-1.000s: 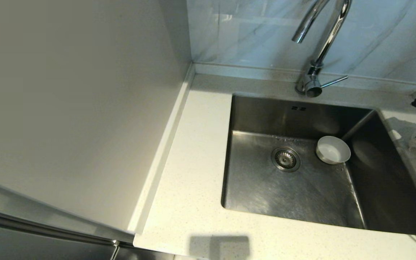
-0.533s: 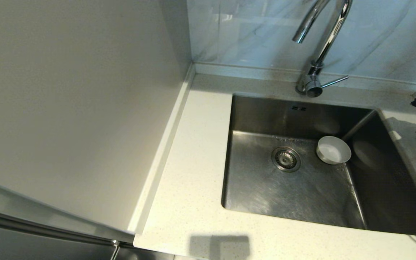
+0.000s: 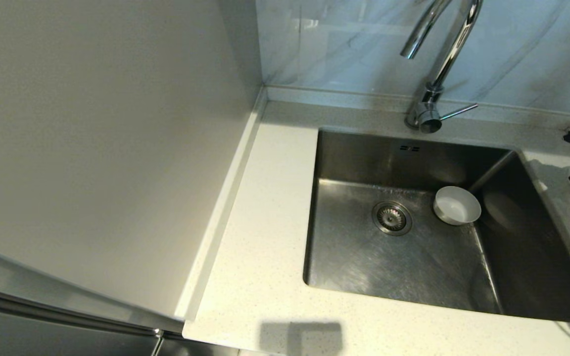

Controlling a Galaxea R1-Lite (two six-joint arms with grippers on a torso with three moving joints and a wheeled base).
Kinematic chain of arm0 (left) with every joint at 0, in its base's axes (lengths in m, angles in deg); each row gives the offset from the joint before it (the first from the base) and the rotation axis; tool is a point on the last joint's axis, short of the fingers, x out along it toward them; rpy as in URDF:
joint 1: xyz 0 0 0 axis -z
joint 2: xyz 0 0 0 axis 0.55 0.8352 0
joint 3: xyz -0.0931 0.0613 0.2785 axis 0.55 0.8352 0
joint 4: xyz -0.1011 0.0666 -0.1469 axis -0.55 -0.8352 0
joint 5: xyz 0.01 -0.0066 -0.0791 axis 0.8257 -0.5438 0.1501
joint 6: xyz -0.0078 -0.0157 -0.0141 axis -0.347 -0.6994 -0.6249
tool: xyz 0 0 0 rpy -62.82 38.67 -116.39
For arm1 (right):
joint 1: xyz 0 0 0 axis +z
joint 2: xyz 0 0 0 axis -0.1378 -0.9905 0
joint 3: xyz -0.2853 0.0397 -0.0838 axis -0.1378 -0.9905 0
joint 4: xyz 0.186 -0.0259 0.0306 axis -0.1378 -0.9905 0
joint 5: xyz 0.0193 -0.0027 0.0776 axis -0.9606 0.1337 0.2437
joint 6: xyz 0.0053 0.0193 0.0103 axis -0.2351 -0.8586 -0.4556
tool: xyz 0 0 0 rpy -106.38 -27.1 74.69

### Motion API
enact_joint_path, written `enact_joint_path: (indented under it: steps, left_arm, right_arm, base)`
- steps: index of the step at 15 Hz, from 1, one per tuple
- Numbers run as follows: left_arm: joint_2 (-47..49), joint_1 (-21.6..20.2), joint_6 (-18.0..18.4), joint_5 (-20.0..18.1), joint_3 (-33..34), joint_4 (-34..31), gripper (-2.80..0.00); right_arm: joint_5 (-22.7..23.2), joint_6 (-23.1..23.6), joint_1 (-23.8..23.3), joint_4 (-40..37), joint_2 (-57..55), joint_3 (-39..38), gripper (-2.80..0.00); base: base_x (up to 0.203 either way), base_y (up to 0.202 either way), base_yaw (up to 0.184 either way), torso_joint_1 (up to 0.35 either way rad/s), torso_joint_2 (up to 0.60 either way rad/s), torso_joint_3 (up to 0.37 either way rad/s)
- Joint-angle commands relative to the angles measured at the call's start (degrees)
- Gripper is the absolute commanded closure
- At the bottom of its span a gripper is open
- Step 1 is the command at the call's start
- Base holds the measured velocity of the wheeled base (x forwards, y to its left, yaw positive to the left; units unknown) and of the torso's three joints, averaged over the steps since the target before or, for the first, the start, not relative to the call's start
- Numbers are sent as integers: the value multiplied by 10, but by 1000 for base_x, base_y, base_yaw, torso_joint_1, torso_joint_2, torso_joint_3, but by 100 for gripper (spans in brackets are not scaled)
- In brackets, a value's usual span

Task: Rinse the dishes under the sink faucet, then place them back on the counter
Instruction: Put a bowl into the sink

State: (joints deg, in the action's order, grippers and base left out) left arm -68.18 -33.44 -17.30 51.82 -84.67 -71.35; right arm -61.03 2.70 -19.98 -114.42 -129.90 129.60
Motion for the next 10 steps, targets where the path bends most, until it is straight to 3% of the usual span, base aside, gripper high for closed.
enact_joint_path:
  steps: [1, 4, 10]
  left_arm:
    - [-2, 0, 0, 0, 0, 0, 0]
    - [-2, 0, 0, 0, 0, 0, 0]
    - [-2, 0, 0, 0, 0, 0, 0]
  right_arm:
    - [14, 2, 15, 0, 24, -10, 0]
    - [33, -6, 64, 11, 88, -71, 0]
    - [36, -20, 250, 99, 213, -311, 0]
  base:
    - [0, 0, 0, 0, 0, 0]
    - [0, 0, 0, 0, 0, 0]
    - [0, 0, 0, 0, 0, 0]
